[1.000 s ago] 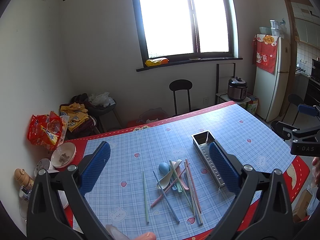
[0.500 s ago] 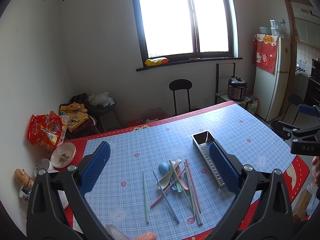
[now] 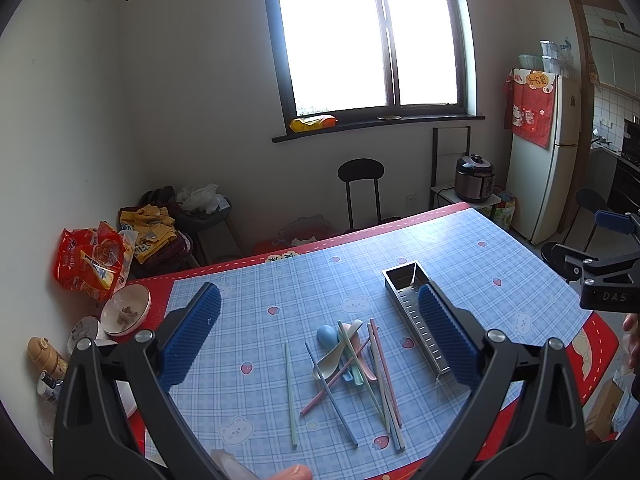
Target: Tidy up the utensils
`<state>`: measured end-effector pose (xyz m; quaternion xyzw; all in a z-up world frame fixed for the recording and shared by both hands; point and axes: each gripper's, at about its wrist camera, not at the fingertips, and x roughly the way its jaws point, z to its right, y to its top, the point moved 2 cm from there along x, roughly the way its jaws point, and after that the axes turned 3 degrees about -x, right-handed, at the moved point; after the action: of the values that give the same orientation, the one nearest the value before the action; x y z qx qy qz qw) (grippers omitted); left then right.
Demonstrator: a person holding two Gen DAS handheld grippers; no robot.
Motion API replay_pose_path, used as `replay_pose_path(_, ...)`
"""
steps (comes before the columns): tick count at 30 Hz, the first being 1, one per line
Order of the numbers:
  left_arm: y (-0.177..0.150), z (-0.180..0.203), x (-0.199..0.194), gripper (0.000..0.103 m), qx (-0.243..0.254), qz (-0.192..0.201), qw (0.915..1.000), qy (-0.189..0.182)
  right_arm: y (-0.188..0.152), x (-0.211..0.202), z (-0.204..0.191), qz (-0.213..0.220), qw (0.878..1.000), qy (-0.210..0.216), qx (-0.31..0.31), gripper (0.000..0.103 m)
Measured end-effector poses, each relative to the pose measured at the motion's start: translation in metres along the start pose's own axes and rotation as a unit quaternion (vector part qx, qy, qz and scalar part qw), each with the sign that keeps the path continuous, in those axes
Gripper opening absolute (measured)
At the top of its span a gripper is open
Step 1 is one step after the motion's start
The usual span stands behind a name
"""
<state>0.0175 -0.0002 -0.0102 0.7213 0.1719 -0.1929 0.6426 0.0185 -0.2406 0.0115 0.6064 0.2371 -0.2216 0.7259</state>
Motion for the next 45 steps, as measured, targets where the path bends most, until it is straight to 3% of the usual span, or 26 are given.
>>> replay_pose_path(32, -0.001, 0.004, -0.003, 0.098, -0.003, -0.003, 1.0000, 0.001, -0.006, -0.004, 0.004, -0.001, 1.000, 0.004, 0.007, 0.098)
replay_pose_path(38, -0.010, 0.010, 0.001, 0.098, -0.019, -0.023, 0.9995, 0.011, -0.010, 0.006, 0.004, -0.003, 0.999, 0.039, 0.011, 0.098)
replay_pose_path(45, -0.031, 0.002, 0.015, 0.098, -0.052, -0.059, 0.9965, 0.027, -0.029, 0.042, -0.009, -0.031, 0.990, 0.139, 0.022, 0.098)
